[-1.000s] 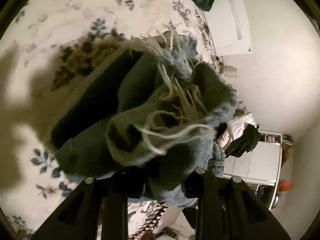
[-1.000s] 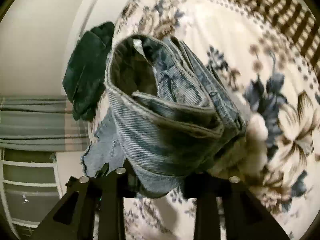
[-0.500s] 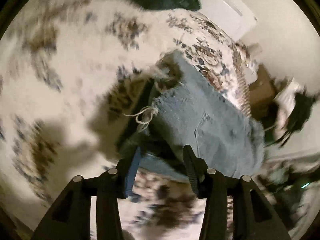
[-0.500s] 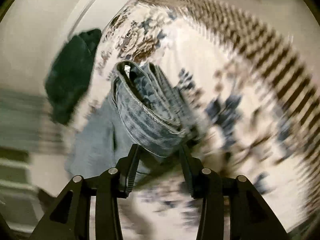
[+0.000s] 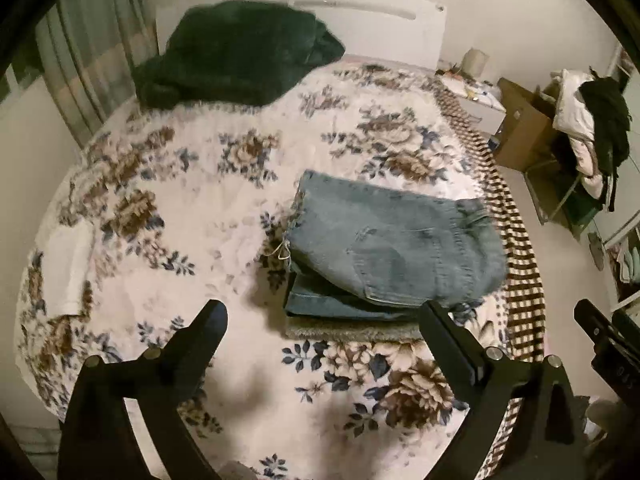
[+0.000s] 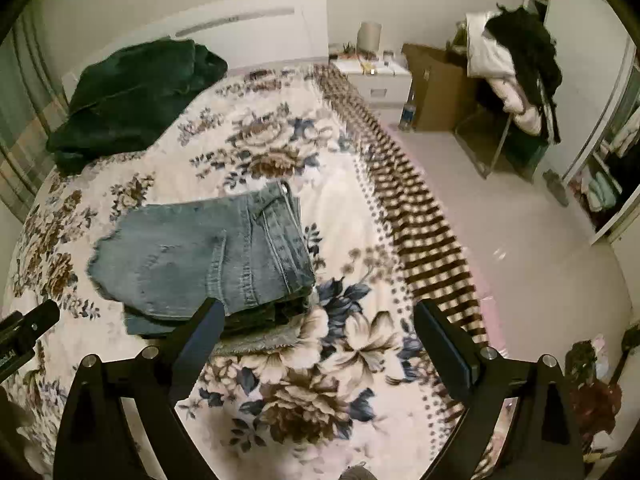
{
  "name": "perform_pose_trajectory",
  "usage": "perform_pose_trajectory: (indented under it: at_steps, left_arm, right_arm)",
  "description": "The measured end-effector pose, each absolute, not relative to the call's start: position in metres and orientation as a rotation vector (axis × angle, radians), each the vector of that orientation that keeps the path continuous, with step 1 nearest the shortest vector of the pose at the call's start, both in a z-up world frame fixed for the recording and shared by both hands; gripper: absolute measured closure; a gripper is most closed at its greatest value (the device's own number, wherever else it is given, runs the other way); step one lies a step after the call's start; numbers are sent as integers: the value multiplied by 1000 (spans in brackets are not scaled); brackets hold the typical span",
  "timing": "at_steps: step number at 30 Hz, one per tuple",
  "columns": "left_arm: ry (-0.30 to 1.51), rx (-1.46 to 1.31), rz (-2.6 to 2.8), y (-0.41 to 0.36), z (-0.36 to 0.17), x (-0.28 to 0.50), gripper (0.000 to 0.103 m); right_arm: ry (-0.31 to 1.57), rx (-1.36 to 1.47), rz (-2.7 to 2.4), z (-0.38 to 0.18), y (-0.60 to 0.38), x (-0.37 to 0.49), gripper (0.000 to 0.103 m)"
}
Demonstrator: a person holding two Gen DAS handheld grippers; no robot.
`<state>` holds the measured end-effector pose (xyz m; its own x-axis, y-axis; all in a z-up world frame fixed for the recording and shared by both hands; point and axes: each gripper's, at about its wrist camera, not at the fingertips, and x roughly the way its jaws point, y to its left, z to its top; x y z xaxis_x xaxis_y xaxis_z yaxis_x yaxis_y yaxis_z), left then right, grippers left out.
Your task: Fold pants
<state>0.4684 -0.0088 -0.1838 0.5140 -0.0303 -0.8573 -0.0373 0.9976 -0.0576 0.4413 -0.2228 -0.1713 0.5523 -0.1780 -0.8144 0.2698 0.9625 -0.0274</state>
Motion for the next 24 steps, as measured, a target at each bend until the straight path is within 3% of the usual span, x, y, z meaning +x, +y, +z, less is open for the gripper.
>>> perform_pose_trajectory:
  at_steps: [13,24]
  left_arm:
    - [840,-24,15,-38,-42,315,5]
    - [748,-33,20,-48,36,200,5]
  right_arm:
    - [792,84,-199,-12,-208,274,5]
    - [669,21,-149,94,-193,122,4]
